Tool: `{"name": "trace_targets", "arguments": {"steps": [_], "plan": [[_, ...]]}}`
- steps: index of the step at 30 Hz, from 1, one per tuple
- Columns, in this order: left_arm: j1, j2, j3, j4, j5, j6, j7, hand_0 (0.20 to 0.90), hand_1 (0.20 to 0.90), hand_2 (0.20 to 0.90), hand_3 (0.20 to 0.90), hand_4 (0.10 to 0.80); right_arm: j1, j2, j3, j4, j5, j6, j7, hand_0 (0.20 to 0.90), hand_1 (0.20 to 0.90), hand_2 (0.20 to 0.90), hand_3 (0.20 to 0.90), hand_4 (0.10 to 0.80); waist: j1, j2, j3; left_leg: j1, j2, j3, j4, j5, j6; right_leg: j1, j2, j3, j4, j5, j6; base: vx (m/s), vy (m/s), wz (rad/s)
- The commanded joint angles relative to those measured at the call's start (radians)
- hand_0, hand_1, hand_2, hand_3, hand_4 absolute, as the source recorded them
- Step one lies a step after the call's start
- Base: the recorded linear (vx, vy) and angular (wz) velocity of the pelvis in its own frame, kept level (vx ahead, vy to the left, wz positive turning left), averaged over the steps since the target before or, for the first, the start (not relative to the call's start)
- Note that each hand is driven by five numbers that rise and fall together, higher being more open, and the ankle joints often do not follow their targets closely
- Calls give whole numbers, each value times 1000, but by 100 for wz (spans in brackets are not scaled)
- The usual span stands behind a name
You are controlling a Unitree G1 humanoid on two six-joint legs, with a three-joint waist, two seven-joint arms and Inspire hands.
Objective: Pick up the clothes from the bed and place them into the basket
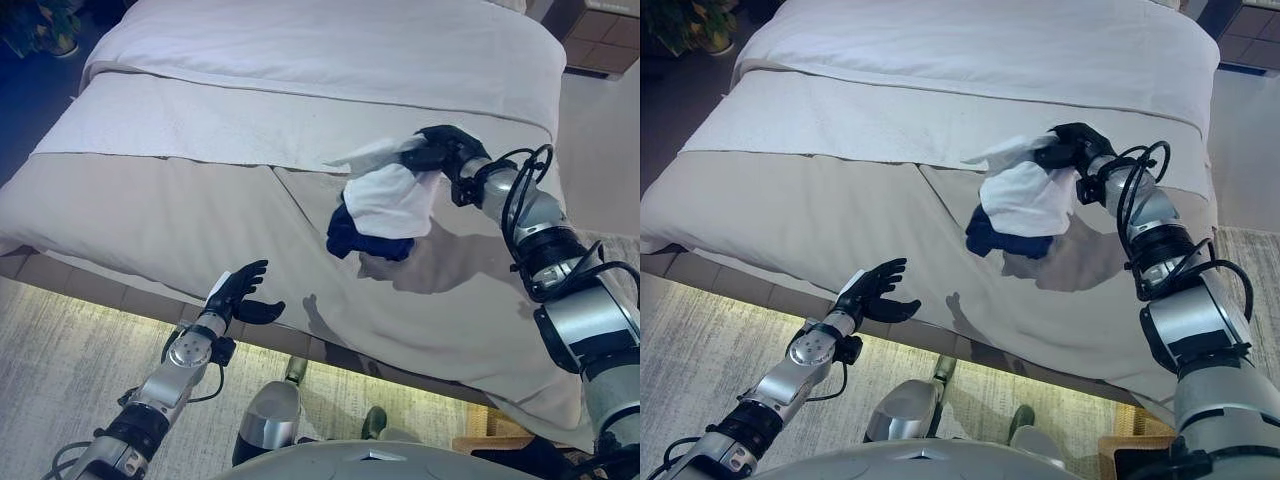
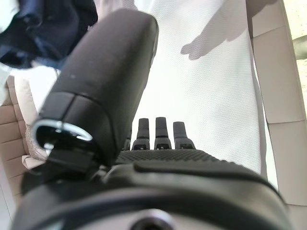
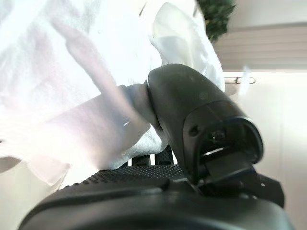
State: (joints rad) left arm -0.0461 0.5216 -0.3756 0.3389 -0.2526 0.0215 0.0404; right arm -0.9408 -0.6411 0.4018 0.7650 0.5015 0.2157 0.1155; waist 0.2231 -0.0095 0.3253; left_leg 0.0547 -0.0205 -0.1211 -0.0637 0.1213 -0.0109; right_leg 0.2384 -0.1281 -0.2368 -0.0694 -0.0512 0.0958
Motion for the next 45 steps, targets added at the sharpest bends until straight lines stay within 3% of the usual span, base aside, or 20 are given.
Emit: {"name": "trace_targets", "arguments": {"steps": [1, 9, 10, 16, 19, 27, 36, 41, 45], "plan": [[18, 14, 22, 8, 33, -88, 10, 900, 900, 900, 900, 800, -64, -57, -35, -17, 17, -93, -81, 300, 300, 300, 200, 100, -5, -24, -157, 21, -1, 8, 45, -130, -2, -115, 1, 7, 86, 43, -42, 0, 0, 0], [-4, 12, -1, 18, 12, -80, 50, 900, 900, 900, 900, 800, -14, -85, -103, 262, -144, -30, -150, 302, 302, 302, 203, 103, -14, -5, -143, 15, 1, 24, 46, -131, 4, -129, 2, 21, 88, 46, -41, -5, -1, -1], [-10, 13, -1, 18, 8, -77, 55, 900, 900, 900, 900, 800, -1, -89, -109, 304, -162, -2, -166, 900, 900, 900, 900, 800, -16, 1, -138, 12, 1, 26, 48, -131, 5, -134, 1, 22, 89, 46, -40, -41, 1, -5], [-16, 7, 2, 2, -7, -68, 92, 900, 900, 900, 900, 800, 64, -105, -117, 406, -315, 111, -285, 900, 900, 900, 900, 800, -28, 22, -113, 9, 1, 39, 50, -134, 9, -144, 0, 32, 91, 49, -39, -48, 4, -6], [-15, 6, 2, -11, -9, -73, 92, 900, 900, 900, 900, 800, 76, -119, -121, 425, -357, 143, -256, 900, 900, 900, 900, 800, -30, 32, -105, 8, -1, 40, 50, -135, 10, -147, -1, 35, 90, 50, -39, -32, 16, -11], [-4, 22, 26, -58, -7, -61, 74, 900, 900, 900, 900, 800, 101, -171, -78, 398, -477, 132, -188, 900, 900, 900, 900, 800, -41, 27, -95, 12, 2, 52, 43, -134, 8, -150, 1, 43, 88, 53, -35, -15, -3, -4], [8, 32, 16, -70, -14, -62, 83, 900, 900, 900, 900, 800, 36, -215, -7, 323, -634, 177, -235, 900, 900, 900, 900, 800, -48, 17, -98, 16, 3, 63, 44, -136, 8, -148, 4, 54, 86, 53, -33, 0, 1, 0], [9, 26, 12, -66, -14, -67, 89, 900, 900, 900, 900, 800, -9, -210, 29, 216, -646, 156, -305, 900, 900, 900, 900, 800, -47, 17, -98, 12, 2, 61, 44, -136, 9, -151, 4, 53, 88, 52, -32, 2, 1, -1], [18, 23, 23, -65, -10, -70, 86, 900, 900, 900, 900, 800, -1, -199, 66, 71, -625, 124, -259, 900, 900, 900, 900, 800, -51, 13, -99, 6, 0, 57, 48, -136, 7, -157, 3, 55, 91, 50, -33, 10, 6, -4]]}}
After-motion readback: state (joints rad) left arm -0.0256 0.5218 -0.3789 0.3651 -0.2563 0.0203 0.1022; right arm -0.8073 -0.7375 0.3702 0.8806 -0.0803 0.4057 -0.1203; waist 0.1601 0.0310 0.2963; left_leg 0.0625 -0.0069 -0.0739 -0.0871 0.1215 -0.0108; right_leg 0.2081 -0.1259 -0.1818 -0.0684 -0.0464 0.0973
